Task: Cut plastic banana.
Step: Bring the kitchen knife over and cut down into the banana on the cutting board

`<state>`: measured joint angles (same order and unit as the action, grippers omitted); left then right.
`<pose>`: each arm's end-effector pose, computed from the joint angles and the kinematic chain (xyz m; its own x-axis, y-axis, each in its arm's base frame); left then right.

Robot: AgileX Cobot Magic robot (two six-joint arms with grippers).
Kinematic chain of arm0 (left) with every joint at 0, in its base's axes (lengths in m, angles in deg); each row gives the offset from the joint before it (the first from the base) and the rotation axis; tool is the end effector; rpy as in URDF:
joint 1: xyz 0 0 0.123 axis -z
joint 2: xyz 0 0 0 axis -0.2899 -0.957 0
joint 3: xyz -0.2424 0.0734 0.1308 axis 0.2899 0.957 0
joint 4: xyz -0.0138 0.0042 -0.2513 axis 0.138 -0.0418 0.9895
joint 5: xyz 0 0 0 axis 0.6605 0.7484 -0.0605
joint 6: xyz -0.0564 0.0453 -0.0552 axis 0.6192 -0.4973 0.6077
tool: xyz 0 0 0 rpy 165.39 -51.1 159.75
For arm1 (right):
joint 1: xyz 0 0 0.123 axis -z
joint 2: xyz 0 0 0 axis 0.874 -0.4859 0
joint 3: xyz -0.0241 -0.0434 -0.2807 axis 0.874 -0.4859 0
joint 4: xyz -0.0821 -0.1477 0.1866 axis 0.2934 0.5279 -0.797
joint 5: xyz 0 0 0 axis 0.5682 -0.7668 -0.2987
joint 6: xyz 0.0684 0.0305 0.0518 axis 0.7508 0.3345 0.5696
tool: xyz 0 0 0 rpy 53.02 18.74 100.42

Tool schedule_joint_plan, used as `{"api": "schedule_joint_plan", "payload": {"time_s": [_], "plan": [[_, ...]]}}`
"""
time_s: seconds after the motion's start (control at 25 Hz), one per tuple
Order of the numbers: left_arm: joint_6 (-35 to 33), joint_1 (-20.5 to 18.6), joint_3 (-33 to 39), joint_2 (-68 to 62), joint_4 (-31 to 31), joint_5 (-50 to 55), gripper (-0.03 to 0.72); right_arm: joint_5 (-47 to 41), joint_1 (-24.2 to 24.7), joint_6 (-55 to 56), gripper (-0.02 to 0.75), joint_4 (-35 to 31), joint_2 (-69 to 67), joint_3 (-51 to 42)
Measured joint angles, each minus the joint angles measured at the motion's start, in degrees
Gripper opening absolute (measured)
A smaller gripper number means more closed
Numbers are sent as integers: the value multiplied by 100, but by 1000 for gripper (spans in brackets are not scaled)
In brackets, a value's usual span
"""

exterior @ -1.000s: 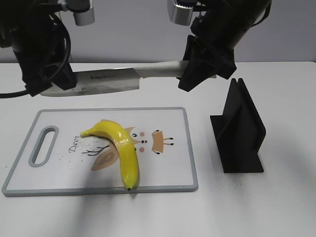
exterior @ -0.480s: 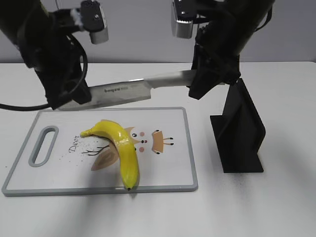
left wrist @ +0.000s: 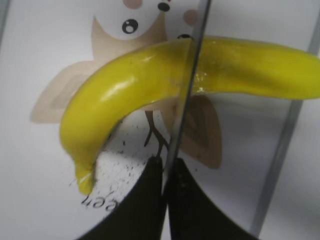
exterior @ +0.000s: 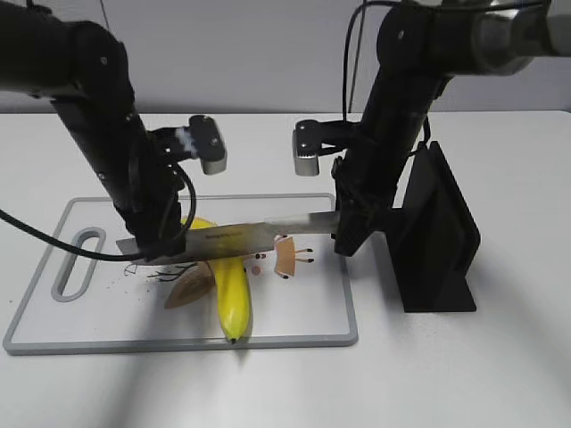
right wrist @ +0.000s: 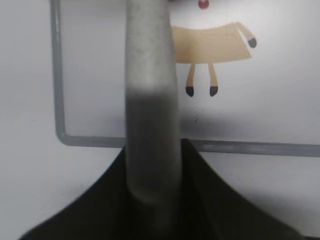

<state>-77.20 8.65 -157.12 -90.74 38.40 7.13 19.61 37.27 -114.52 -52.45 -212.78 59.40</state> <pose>0.3257 -0.1741 0.1719 -0.1878 0.9577 -0.2182 0.9819 0.1887 -0.0169 0.3771 0.2007 0.1560 -0.1490 -0.9443 -0.2934 -0.9745 0.0899 0.2055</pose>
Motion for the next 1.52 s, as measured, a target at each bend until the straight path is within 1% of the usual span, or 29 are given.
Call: {"api": "schedule_joint_plan", "payload": {"time_s": [0.16, 0.48, 0.64, 0.84, 1.04, 1.36, 1.44, 1.52], "plan": [[-18, -6, -114, -323, 134, 15, 0, 49, 19, -29, 215, 58, -407, 61], [-23, -29, -112, -189, 142, 11, 0, -12, 19, -34, 216, 63, -398, 197], [20, -19, -66, 133, -129, 53, -2, 32, 0, 1, 215, 58, -124, 227], [26, 1, -446, 1013, -463, 415, -3, 32, -10, 44, 212, 0, 714, 268], [20, 7, -636, 1610, -489, 545, -3, 109, -10, 64, 211, -14, 1364, 286], [15, 7, -651, 1605, -489, 427, -1, 145, -10, 70, 210, 17, 1434, 280], [10, 7, -651, 1601, -495, 366, 18, 157, -10, 69, 209, 22, 1434, 280], [51, 2, -651, 1601, -501, 266, 96, 133, -10, 92, 200, 15, 1434, 280]]}}
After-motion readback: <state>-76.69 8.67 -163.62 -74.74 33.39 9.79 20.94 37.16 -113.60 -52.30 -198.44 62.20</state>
